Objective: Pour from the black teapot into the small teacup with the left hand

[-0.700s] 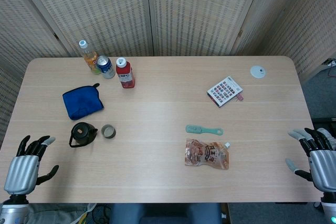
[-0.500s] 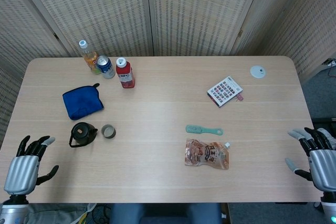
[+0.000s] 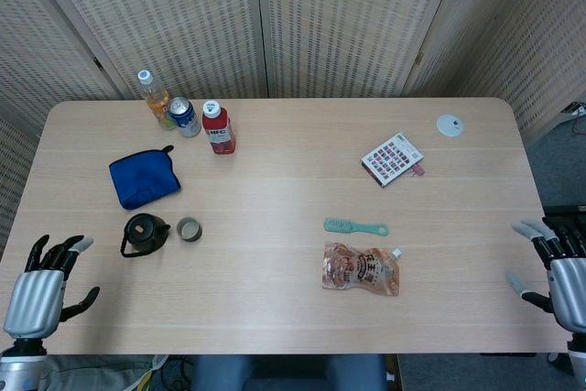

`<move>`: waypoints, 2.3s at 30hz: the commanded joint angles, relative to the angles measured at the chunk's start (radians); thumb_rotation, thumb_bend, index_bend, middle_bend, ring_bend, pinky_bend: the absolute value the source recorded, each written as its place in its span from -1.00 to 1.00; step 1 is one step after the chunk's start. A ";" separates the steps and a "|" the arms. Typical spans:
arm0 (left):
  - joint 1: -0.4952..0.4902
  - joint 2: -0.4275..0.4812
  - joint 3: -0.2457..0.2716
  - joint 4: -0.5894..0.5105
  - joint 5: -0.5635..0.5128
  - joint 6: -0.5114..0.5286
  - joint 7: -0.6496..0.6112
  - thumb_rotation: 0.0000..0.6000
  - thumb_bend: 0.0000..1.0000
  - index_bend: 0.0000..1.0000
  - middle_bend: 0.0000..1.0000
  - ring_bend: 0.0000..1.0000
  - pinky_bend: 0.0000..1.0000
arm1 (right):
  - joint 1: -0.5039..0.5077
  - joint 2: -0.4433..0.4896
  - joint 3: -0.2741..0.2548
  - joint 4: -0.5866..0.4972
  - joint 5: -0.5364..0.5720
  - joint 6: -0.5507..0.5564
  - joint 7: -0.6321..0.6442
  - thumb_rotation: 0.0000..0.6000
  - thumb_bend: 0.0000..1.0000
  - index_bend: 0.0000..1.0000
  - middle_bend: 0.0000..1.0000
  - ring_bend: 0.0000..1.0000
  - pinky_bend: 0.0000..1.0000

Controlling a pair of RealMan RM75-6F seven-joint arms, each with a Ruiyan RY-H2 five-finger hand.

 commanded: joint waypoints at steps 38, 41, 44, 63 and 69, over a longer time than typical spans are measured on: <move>-0.263 -0.138 -0.062 0.176 -0.060 -0.329 -0.009 1.00 -0.71 -0.75 -0.67 -0.62 -0.98 | 0.007 0.026 0.026 -0.016 0.040 -0.012 -0.018 1.00 -0.59 -0.52 -0.56 -0.74 -0.69; -0.283 -0.162 -0.074 0.193 -0.081 -0.345 -0.010 1.00 -0.72 -0.76 -0.68 -0.62 -0.98 | 0.009 0.027 0.027 -0.016 0.045 -0.017 -0.020 1.00 -0.59 -0.52 -0.56 -0.74 -0.69; -0.305 -0.189 -0.085 0.216 -0.096 -0.361 -0.019 1.00 -0.72 -0.76 -0.69 -0.62 -0.98 | 0.011 0.028 0.028 -0.016 0.050 -0.021 -0.021 1.00 -0.59 -0.52 -0.56 -0.74 -0.69; -0.401 -0.293 -0.120 0.395 -0.205 -0.438 -0.003 1.00 -0.72 -0.77 -0.71 -0.62 -0.98 | 0.009 0.035 0.031 -0.018 0.067 -0.027 -0.025 1.00 -0.59 -0.52 -0.56 -0.74 -0.69; -0.412 -0.307 -0.117 0.449 -0.237 -0.452 0.005 1.00 -0.72 -0.77 -0.71 -0.62 -0.98 | 0.007 0.036 0.030 -0.017 0.068 -0.026 -0.022 1.00 -0.59 -0.52 -0.56 -0.74 -0.69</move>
